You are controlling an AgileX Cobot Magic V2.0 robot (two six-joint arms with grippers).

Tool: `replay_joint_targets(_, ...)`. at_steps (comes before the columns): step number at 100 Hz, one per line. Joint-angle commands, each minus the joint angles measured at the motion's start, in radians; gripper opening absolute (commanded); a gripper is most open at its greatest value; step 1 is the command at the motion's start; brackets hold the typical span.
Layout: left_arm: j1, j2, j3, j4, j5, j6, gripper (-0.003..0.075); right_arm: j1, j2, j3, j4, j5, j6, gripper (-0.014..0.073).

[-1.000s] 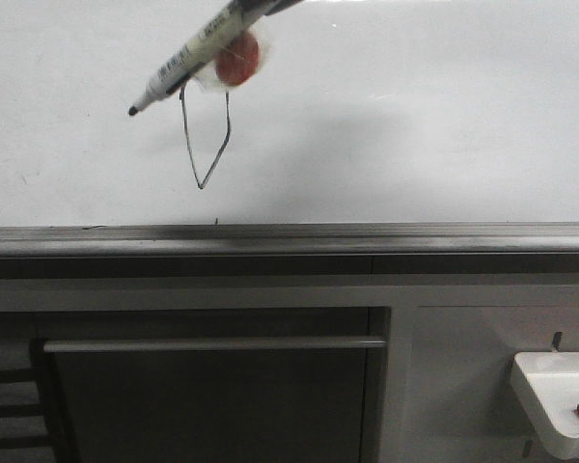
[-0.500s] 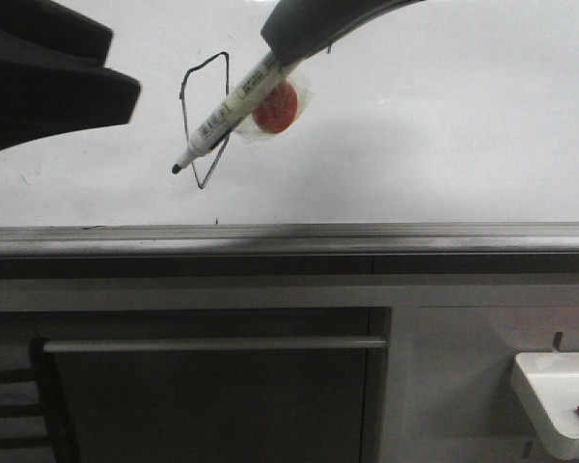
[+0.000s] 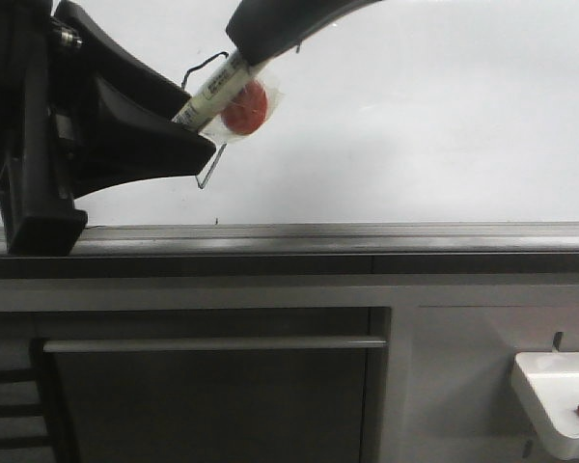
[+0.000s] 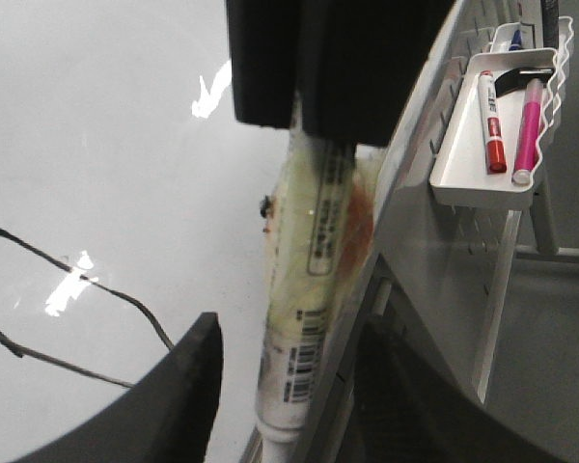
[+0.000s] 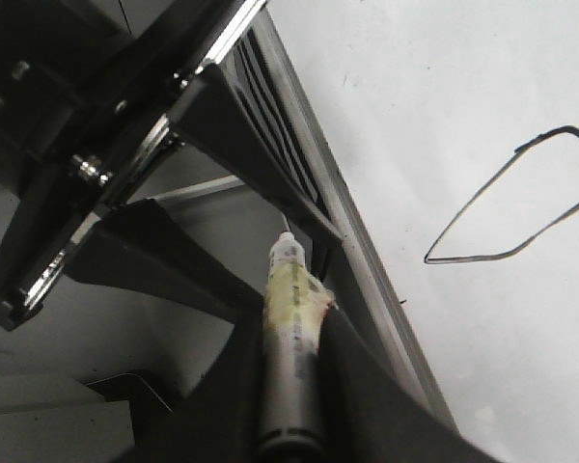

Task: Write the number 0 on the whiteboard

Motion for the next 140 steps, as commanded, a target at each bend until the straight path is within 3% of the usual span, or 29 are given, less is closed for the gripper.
replay_joint_targets(1, -0.007, -0.018, -0.031, -0.02, -0.044, -0.012, 0.0302, 0.001, -0.039, -0.028, 0.032, -0.029, -0.015, -0.0066)
replay_joint_targets(13, -0.007, -0.018, -0.031, -0.02, -0.037, -0.012, 0.0261, 0.001, -0.039, -0.028, 0.032, -0.029, -0.015, -0.0066)
replay_joint_targets(41, -0.007, -0.018, -0.031, -0.02, -0.037, -0.012, -0.0017, 0.001, -0.039, -0.028, 0.032, -0.021, -0.015, -0.0066)
replay_joint_targets(57, -0.007, -0.018, -0.031, -0.02, -0.037, -0.012, -0.002, 0.001, -0.039, -0.028, 0.039, -0.018, -0.015, -0.006)
replay_joint_targets(64, -0.007, -0.018, -0.031, -0.023, -0.037, -0.012, -0.002, 0.001, -0.039, -0.028, 0.039, -0.016, -0.015, 0.0019)
replay_joint_targets(73, -0.007, -0.018, -0.031, -0.044, -0.036, -0.014, -0.002, 0.001, -0.039, -0.028, 0.039, -0.045, -0.013, 0.0263)
replay_joint_targets(81, -0.007, -0.018, -0.031, -0.152, -0.031, -0.014, -0.002, 0.001, -0.039, -0.028, 0.041, -0.128, 0.003, 0.0503)
replay_joint_targets(88, -0.002, -0.018, -0.031, -0.288, -0.036, -0.014, -0.002, 0.001, -0.041, -0.028, 0.045, -0.221, 0.052, 0.0601)
replay_joint_targets(103, 0.023, -0.018, -0.031, -0.602, -0.036, -0.014, -0.002, 0.001, -0.067, -0.028, 0.055, -0.368, 0.083, 0.0591)
replay_joint_targets(116, 0.042, -0.018, -0.031, -0.908, 0.002, -0.014, -0.002, 0.001, -0.09, -0.028, 0.055, -0.401, 0.083, 0.0591)
replay_joint_targets(140, 0.088, 0.026, -0.031, -1.107, 0.043, -0.014, -0.002, 0.001, -0.098, -0.028, 0.059, -0.392, 0.083, 0.0591)
